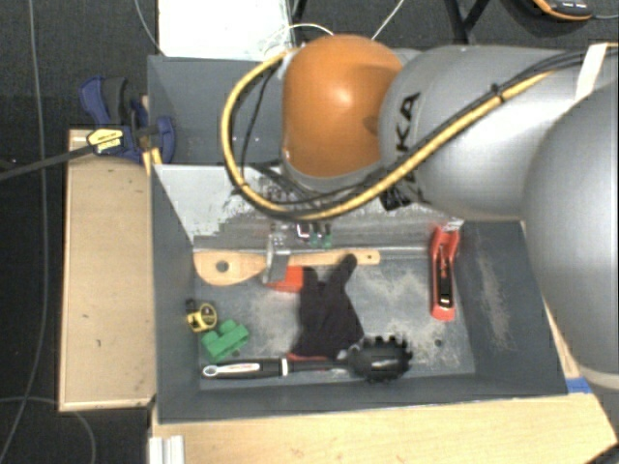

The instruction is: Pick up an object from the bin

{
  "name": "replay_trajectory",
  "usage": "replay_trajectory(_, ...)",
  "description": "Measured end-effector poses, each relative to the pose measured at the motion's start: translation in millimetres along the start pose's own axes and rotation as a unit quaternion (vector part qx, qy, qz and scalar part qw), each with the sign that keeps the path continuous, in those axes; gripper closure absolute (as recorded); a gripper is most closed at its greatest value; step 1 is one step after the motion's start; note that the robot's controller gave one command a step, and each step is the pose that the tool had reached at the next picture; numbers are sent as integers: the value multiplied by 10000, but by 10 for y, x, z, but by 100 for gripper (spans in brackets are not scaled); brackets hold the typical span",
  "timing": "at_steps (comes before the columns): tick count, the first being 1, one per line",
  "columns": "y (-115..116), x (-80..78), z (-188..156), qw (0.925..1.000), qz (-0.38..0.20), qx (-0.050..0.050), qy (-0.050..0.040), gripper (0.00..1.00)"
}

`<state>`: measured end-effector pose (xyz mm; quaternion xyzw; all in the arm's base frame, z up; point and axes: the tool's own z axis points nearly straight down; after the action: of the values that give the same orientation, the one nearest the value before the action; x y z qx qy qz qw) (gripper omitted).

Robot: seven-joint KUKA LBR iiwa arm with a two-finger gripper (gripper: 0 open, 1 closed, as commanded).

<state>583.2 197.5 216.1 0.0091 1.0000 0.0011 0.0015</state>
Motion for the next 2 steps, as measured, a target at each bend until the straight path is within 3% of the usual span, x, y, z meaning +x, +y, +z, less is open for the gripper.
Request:
replay_trajectory(1,0,0,0,10000,2,0,0,0)
replay_trajectory(2,-689,104,574,9982,-604,15,13,0)
